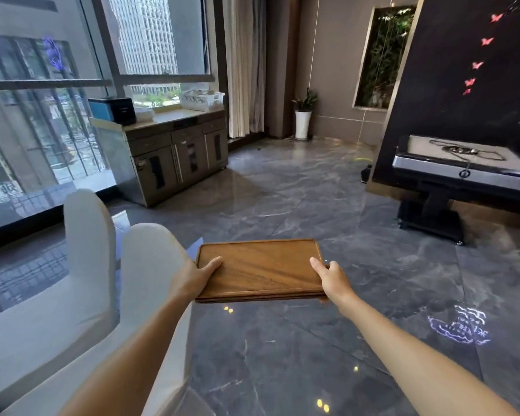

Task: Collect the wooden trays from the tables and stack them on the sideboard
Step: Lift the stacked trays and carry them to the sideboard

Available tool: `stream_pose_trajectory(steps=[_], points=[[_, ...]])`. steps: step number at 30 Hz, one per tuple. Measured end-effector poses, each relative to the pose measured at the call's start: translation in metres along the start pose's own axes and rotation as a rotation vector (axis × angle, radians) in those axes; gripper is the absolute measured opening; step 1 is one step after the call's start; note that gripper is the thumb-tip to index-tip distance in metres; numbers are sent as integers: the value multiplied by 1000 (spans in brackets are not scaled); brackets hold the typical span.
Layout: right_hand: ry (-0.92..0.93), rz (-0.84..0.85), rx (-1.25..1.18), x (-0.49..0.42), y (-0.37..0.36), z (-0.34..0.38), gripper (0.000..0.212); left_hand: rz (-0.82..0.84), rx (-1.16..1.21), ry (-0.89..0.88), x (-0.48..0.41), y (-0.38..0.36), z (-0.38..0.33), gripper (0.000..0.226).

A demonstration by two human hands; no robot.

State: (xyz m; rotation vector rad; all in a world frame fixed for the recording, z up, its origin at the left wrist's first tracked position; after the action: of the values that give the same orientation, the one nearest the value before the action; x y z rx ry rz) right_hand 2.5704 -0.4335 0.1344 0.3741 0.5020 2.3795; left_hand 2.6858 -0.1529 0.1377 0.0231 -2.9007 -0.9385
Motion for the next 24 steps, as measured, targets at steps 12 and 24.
stream_pose_trajectory(steps=[12,24], points=[[6,116,-5,-298,-54,34,37,-83,-84,85,-229,-133,-76,58],[99,226,-25,-591,-126,147,42,-219,-134,159,-467,-193,-186,72]])
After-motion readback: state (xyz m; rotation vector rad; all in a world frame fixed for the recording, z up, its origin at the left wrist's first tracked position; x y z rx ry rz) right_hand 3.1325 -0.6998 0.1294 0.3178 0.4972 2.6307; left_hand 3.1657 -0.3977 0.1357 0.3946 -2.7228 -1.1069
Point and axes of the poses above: each hand's wrist, its own x-axis away from the middle knuckle, its own y-axis out of the back of the hand, z = x × y, the point moved 5 cm from there along -x, towards the middle knuckle, and after that the axes turned 7 degrees about -z, right-handed, at the moved point
